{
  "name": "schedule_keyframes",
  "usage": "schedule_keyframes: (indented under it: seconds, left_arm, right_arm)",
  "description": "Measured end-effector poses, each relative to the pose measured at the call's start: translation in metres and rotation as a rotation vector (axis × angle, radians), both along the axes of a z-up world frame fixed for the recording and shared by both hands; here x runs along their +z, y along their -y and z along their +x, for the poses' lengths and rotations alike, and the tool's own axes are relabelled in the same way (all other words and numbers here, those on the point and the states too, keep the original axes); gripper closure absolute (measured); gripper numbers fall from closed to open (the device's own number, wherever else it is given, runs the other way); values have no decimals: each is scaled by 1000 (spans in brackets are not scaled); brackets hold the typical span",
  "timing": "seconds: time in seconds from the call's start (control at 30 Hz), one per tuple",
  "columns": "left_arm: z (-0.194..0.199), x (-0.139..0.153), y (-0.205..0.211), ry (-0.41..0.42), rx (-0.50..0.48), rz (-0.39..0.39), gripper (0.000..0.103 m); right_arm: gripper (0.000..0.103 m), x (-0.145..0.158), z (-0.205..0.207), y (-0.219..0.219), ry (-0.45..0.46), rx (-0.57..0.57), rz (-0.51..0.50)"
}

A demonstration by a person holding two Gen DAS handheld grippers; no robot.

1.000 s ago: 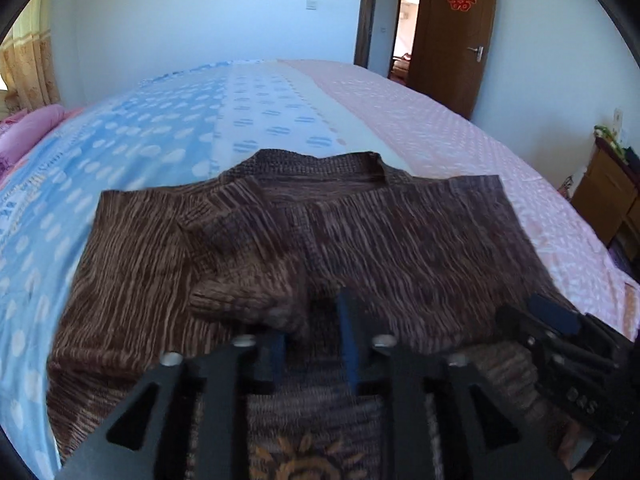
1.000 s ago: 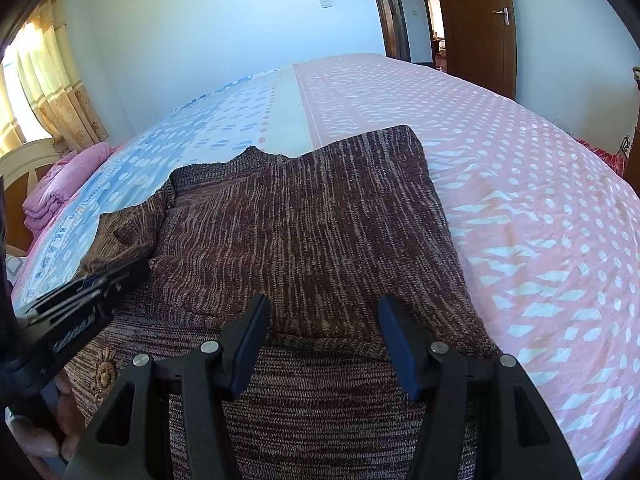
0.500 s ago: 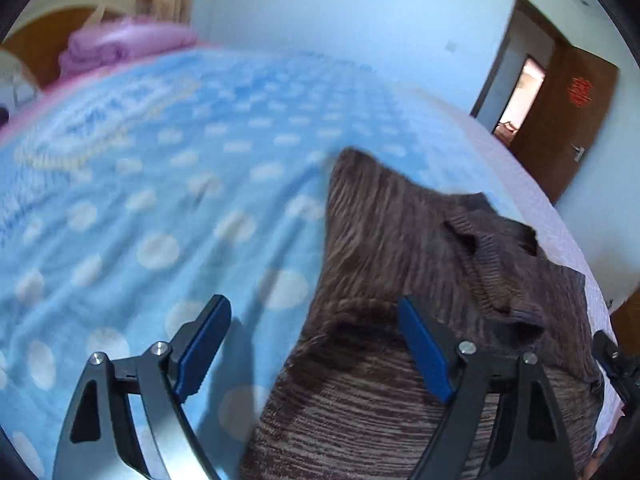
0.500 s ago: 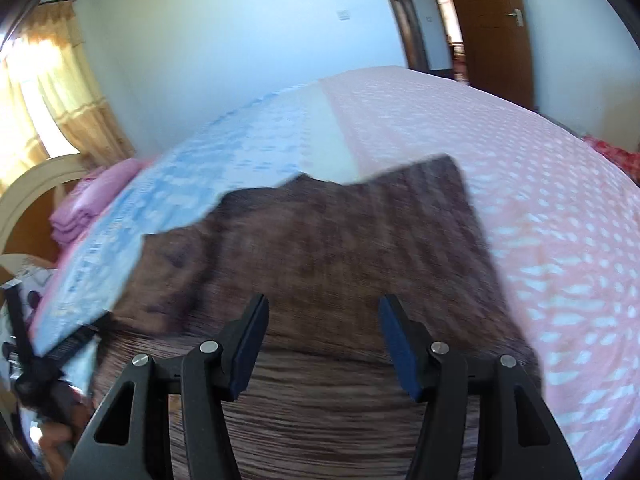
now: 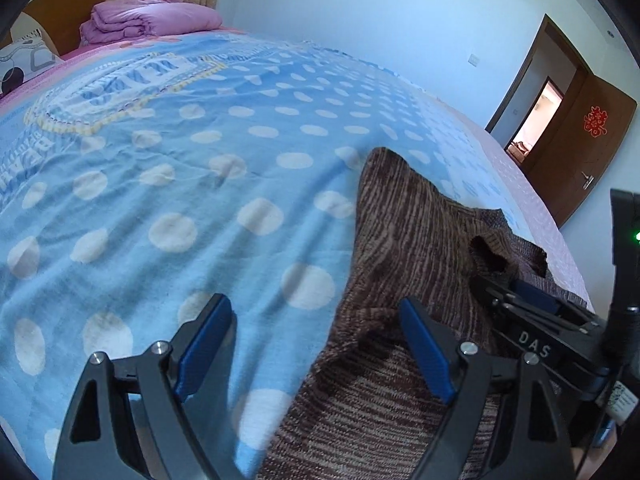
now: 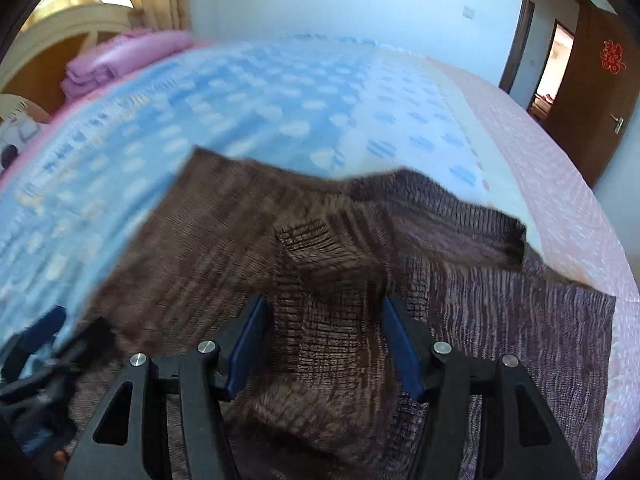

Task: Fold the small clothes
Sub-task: 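Grasp the other sweater side edge with the left gripper and lift, then fold the held side over the body toward the first fold, open left gripper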

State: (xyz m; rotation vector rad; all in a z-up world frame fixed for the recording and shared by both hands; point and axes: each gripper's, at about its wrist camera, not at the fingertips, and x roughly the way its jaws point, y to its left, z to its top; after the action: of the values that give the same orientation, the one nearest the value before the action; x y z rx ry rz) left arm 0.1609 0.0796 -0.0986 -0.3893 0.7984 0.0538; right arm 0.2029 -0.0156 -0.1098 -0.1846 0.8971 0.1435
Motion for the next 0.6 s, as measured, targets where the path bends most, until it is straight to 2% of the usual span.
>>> schedule_keyframes:
  seconds: [0.03,0.07,0.13,0.23,0.3,0.33,0.37,0.43,0.5,0.53,0.57,0.6]
  left_arm:
    - [0,0,-1,3,1,-5,15]
    - [-1,0,-1,6,2,-12,15]
    - [0,0,-2,10,5,-23,15]
    - [0,1,-2,11,6,-24,15]
    - [0,1,-2,10,6,-23,15]
    - [0,0,-2,10,6,-22,15]
    - [0,0,-2,10,6,-21,15]
    - [0,1,-2,9,7,-20,15]
    - [0,1,-2,9,7,-21,15]
    - [0,0,-2,10,6,-22,15]
    - [0,1,-2,9,6,-21,15]
    - [0,1,-2,9,6,-20,14]
  right_arm:
    - [62,3,-2,6,20,-7,22]
    - [85,5,-4,12,21,-19,30]
    - [89,14,-6,30,17,-41,106]
    - [89,27,-10,83,77,-187,232]
    - [88,24,-16,122,86,-295,289]
    - [82,20,-19,140,64,-331,341]
    - [76,19,-21,150,44,-350,383]
    - [75,16,-34,169,34,-398,475]
    - [62,19,-46,168,37,-389,517]
    - [47,21,-51,163,41,-378,525]
    - [39,24,-56,157,54,-357,536]
    - [39,28,-61,150,69,-326,543]
